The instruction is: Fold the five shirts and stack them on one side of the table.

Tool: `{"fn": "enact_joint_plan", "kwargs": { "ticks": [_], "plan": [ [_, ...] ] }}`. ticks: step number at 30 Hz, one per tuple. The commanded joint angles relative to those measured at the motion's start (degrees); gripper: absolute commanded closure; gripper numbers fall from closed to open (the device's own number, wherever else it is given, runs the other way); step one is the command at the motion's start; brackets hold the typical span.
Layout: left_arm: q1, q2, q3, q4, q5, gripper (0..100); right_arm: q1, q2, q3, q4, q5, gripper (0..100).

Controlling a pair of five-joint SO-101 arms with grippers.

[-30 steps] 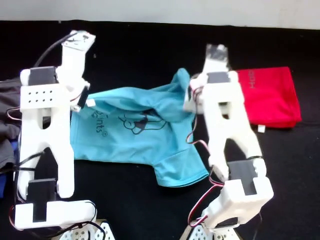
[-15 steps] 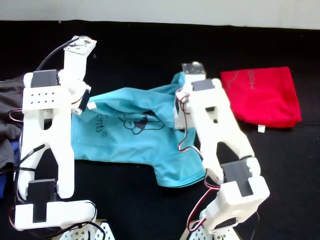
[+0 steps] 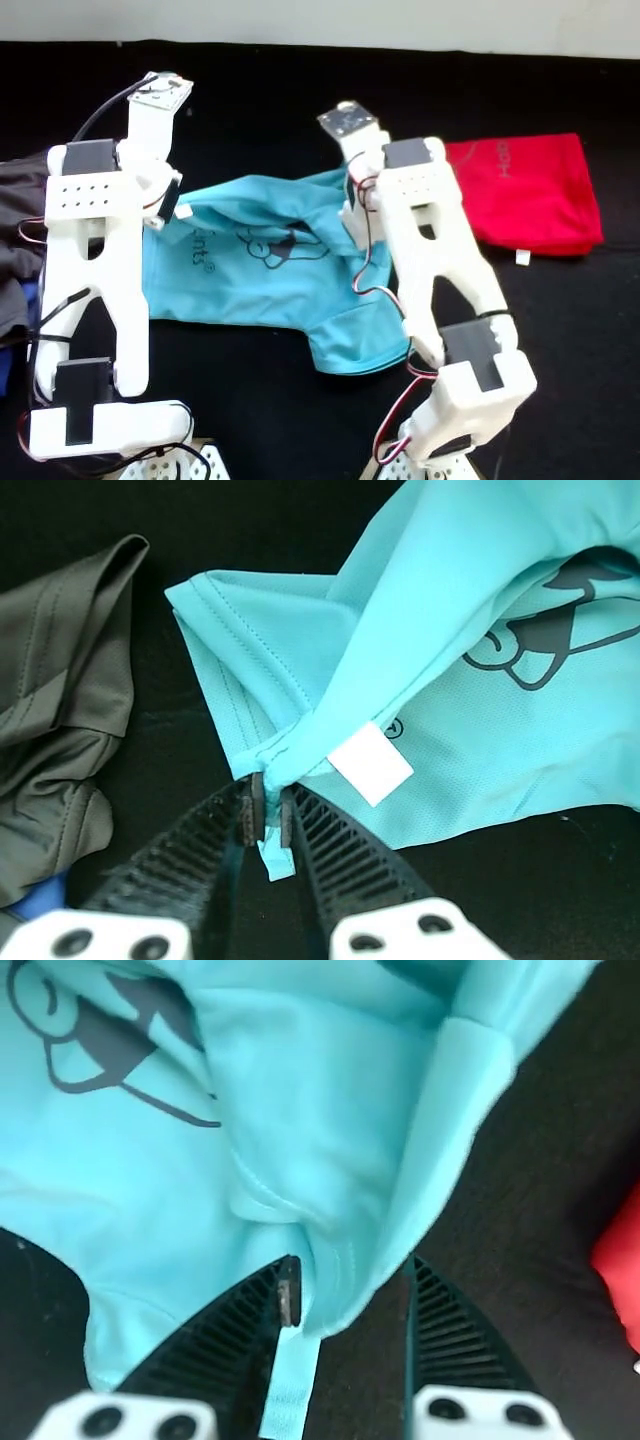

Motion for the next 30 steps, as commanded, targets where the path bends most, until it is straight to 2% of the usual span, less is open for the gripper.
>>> {"fn": "enact_joint_plan", "kwargs": {
  "ticks": [1,5,11,20,30],
  "plan": [
    [-1.7,-0.7,-0.6,-0.7,-0.4,99,-1.5,-1.1,-0.6,2.8,2.3,83.6],
    [-3.5,-0.7,-0.6,-0.7,-0.4,99,-4.9,-4.0,-0.9,6.5,5.7,83.6],
    [-3.5,-0.7,-0.6,-0.7,-0.4,99,-6.3,-3.6,1.5,2.8,5.8,83.6],
    [-3.6,-0.7,-0.6,-0.6,-0.4,99,7.2,4.6,4.4,-8.5,5.7,83.6],
    [-3.3,-0.7,-0.6,-0.7,-0.3,99,9.5,4.7,4.4,-10.0,5.7,82.4]
  ]
}}
